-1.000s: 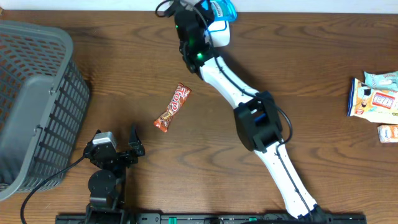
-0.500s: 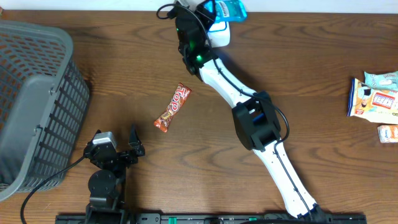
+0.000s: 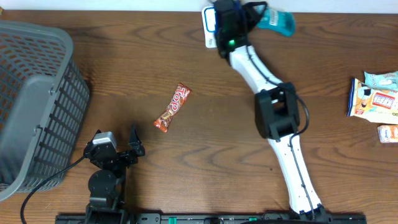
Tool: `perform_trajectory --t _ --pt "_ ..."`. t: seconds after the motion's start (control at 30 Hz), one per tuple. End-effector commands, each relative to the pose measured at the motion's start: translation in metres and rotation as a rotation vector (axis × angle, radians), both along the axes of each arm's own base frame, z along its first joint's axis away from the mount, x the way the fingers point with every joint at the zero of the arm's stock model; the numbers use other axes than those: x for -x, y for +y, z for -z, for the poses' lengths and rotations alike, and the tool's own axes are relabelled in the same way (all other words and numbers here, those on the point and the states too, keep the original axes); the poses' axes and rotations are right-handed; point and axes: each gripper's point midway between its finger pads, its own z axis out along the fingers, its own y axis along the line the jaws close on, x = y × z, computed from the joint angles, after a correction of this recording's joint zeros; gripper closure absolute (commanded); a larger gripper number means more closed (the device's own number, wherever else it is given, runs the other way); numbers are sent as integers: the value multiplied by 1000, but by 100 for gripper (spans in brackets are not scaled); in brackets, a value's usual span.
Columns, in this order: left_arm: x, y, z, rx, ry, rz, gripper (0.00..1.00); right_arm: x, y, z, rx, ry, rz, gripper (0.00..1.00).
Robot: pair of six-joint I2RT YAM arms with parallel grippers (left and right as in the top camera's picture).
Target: Scan the item barcode
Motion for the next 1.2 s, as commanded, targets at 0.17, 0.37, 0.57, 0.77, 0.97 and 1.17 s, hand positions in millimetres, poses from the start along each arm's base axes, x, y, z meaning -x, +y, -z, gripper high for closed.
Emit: perform_trajectory --t 0.17,0.37,0.57,0.77,0.97,1.17 --pt "2 4 18 0 54 -22 2 22 -84 16 -116 55 184 81" --pt "2 4 18 0 54 -22 2 44 -165 44 -211 114 331 83" --pt "2 4 18 0 54 -22 2 78 -245 72 -344 158 489 76" --pt "2 4 18 0 54 -22 2 109 -301 91 -523 181 594 55" --pt "2 4 18 0 54 -22 2 104 -294 67 -762 147 512 1" --pt "2 4 18 0 54 -22 2 87 -252 -24 -1041 -7 302 1"
